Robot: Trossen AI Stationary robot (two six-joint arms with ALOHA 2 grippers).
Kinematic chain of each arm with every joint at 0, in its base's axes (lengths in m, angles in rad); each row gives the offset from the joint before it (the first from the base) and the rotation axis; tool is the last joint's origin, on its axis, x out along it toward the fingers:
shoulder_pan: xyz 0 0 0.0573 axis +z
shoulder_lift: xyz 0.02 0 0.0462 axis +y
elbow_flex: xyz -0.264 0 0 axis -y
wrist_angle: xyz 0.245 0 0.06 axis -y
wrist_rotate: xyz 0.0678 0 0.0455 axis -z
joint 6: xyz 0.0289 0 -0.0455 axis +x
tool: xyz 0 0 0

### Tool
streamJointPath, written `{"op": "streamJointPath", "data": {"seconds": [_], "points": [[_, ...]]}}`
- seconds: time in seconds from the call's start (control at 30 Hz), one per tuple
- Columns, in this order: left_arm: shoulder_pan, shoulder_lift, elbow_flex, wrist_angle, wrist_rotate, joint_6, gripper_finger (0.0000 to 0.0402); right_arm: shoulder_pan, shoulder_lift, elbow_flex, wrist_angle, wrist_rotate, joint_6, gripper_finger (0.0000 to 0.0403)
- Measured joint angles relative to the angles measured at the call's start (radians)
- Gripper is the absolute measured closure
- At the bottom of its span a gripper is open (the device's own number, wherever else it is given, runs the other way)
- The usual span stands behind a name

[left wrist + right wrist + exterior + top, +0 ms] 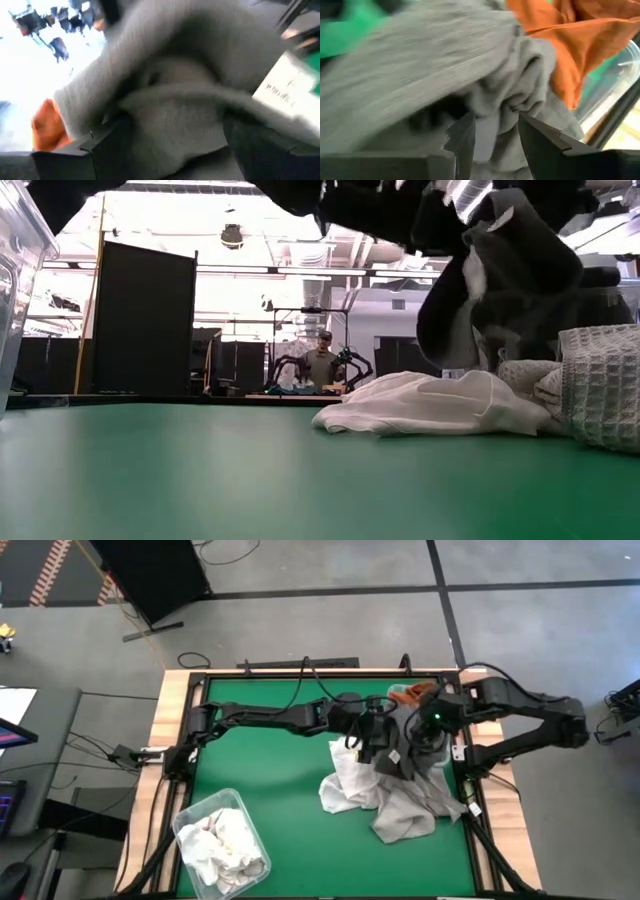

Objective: Sort towels by color in basket
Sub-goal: Put the gray microfiber towel into the top transparent bin

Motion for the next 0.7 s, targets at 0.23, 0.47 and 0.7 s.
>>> {"op": "streamJointPath", "data": {"seconds": [0.23, 0.47, 0.7], "points": [[0.027, 0.078, 0.007, 0.090, 0.001, -0.034, 0.0095, 0.159, 0.000, 0.011, 0.092, 0.027, -0.012, 0.0227], [0.029, 0.092, 0.008, 0.122, 0.002, -0.031, 0.0095, 0.300, 0.052, -0.053, 0.154, 0.181, -0.056, 0.0191], [0.029, 0.092, 0.008, 0.122, 0.002, -0.027, 0.0095, 0.301, 0.123, -0.107, 0.227, 0.230, -0.083, 0.0096]]}}
